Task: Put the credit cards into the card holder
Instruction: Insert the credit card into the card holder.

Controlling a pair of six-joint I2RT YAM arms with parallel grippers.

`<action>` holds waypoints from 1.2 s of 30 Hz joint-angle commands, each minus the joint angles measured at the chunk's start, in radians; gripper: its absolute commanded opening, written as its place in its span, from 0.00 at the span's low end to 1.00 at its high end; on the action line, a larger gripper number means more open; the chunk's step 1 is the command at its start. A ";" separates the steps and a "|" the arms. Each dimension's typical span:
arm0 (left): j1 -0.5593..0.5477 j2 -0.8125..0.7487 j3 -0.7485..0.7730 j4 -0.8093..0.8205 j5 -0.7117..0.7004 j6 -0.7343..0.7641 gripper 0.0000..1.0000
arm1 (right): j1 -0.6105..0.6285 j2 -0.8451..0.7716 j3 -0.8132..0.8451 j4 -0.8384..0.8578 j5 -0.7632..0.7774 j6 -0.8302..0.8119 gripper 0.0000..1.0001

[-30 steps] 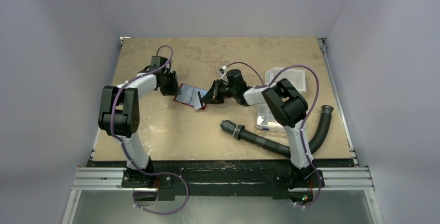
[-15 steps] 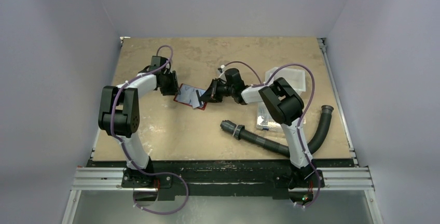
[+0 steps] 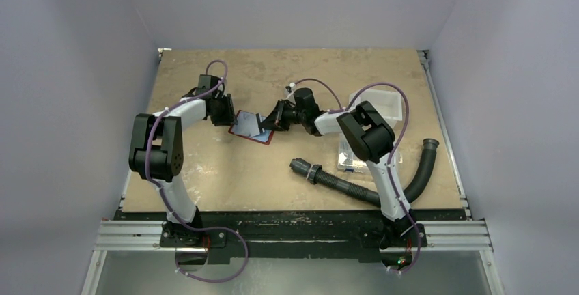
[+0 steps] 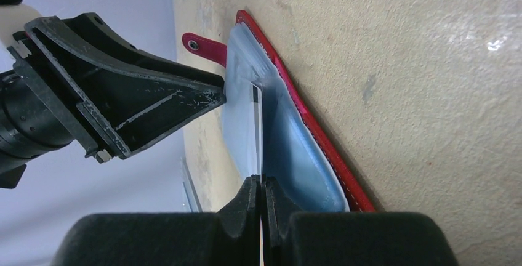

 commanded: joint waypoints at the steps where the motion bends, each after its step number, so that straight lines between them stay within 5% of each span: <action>1: 0.000 -0.011 -0.036 -0.025 -0.022 0.025 0.32 | -0.004 0.019 0.025 0.063 0.074 0.024 0.00; 17: -0.005 -0.021 -0.049 -0.023 -0.020 0.025 0.31 | 0.001 0.043 0.000 0.145 0.160 0.045 0.00; 29: -0.006 -0.034 -0.051 -0.019 -0.016 0.025 0.30 | 0.027 0.072 -0.021 0.245 -0.003 0.070 0.00; 36: -0.012 -0.050 -0.072 -0.018 -0.004 0.014 0.30 | 0.026 0.065 -0.002 0.161 -0.061 0.045 0.00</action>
